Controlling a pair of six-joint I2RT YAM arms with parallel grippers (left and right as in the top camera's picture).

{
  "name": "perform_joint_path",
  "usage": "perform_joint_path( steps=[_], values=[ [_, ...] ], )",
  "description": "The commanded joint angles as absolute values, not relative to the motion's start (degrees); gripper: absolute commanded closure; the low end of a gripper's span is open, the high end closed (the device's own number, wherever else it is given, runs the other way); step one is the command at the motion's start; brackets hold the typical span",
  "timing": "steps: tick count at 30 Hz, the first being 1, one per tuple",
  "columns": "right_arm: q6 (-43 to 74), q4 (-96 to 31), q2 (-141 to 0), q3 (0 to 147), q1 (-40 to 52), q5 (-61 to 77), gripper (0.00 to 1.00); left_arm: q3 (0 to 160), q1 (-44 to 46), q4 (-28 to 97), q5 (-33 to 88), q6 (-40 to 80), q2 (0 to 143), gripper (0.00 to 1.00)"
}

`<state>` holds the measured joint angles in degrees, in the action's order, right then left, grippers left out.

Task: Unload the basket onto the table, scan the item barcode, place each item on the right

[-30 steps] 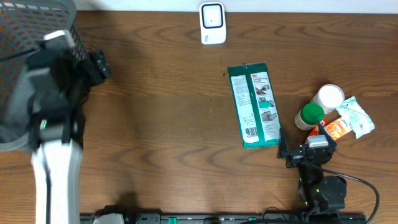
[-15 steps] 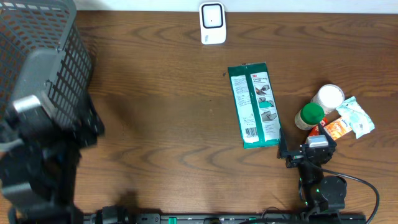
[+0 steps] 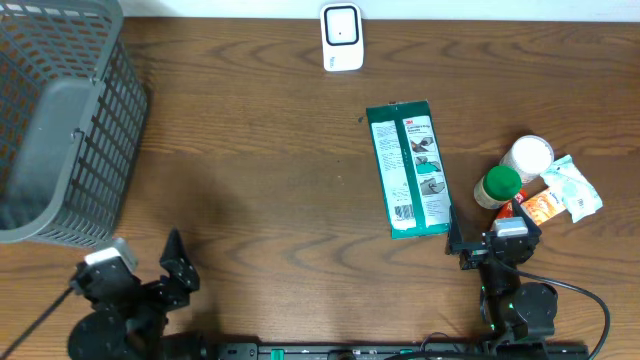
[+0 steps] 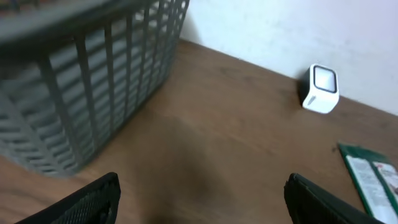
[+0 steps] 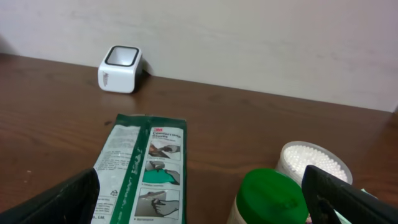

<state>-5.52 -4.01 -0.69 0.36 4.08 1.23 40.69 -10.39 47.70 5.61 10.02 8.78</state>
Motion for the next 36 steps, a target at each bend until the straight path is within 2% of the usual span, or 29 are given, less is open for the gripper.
perform_joint_path(
  steps=[1, 10, 12, 18, 23, 34, 36],
  values=[
    [-5.8, -4.3, -0.3, 0.3, 3.7, 0.9, 0.01, 37.2, -10.0, 46.8, 5.3, 9.1, 4.0, 0.14],
    [-5.8, -4.3, -0.3, 0.3, 3.7, 0.9, 0.01, 31.8, -7.2, 37.8, 5.3, 9.0, 0.1, 0.14],
    [-5.9, -4.3, -0.3, 0.3, 3.7, 0.9, 0.01, 29.8, -6.6, 29.6, 5.3, 9.0, 0.1, 0.14],
    [-5.8, -4.3, -0.3, 0.3, 3.7, 0.9, 0.01, 18.9, -5.8, -8.5, 5.4, 10.8, 0.1, 0.14],
    [-5.8, -4.3, -0.3, 0.3, 3.7, 0.9, 0.01, 10.7, -5.8, -26.6, 5.3, 10.8, 0.1, 0.14],
    [-5.8, -4.3, -0.3, 0.3, 3.7, 0.9, 0.01, 0.1, -5.7, -28.6, 5.4, 10.9, 0.1, 0.14],
    [-5.9, -4.3, -0.3, 0.3, 3.7, 0.9, 0.01, 0.3, -5.6, -24.0, 5.6, 11.4, 0.1, 0.14]
  ],
)
